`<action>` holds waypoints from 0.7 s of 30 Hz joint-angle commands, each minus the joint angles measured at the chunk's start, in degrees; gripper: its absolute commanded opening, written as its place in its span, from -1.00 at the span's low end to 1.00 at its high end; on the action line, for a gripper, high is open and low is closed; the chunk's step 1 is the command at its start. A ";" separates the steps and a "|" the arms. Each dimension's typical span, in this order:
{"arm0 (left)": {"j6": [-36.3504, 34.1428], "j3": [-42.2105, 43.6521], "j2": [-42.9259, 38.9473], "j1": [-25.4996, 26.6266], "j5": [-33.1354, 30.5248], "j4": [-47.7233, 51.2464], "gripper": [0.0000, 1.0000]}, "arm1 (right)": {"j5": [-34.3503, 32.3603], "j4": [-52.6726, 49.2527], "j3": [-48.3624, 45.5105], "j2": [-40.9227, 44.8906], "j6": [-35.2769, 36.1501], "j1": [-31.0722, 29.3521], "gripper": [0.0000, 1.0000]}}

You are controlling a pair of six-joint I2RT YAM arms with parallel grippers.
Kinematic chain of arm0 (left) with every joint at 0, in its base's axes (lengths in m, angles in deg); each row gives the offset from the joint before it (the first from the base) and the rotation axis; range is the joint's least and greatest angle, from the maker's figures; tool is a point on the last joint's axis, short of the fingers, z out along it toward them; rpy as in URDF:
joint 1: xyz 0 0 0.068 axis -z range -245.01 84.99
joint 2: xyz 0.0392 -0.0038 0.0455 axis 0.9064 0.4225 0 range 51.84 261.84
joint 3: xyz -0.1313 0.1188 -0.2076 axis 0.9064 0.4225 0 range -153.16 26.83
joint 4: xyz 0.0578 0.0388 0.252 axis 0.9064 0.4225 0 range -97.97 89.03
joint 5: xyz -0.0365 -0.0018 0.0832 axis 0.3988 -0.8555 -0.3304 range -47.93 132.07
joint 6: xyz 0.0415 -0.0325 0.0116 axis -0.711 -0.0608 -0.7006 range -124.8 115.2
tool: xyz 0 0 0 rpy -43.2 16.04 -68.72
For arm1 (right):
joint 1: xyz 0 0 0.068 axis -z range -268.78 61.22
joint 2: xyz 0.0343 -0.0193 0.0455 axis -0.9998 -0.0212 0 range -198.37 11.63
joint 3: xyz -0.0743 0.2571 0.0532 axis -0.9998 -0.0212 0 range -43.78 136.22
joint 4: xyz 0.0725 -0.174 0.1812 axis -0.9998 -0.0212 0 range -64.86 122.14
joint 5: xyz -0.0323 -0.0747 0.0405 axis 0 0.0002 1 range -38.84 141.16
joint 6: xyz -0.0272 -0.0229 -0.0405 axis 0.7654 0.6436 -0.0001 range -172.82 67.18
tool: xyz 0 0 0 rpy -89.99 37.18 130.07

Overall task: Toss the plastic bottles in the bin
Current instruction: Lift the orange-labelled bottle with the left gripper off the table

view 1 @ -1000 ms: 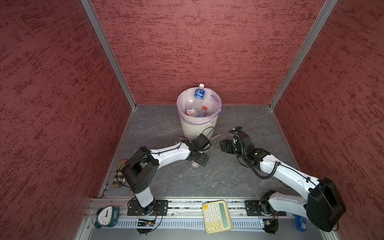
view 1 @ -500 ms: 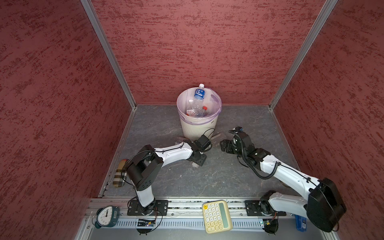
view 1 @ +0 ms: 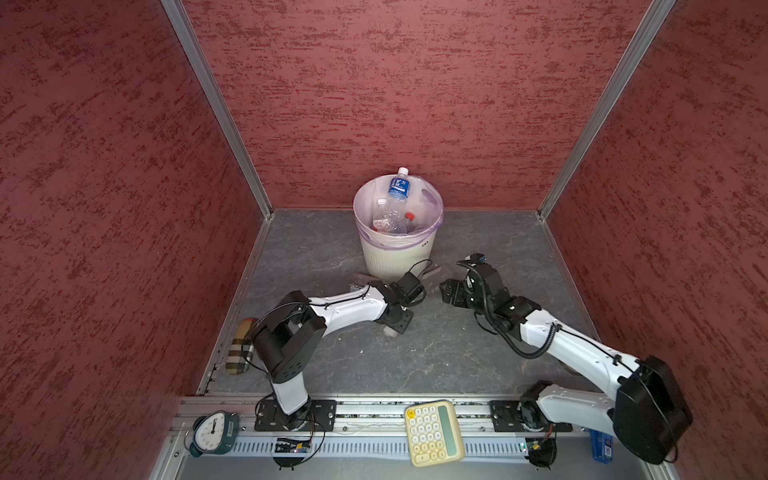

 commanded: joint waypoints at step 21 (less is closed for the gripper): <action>0.18 7.24 -19.57 4.50 -8.65 -5.95 -0.35 | 0.45 0.10 -0.67 2.13 -1.27 0.52 0.78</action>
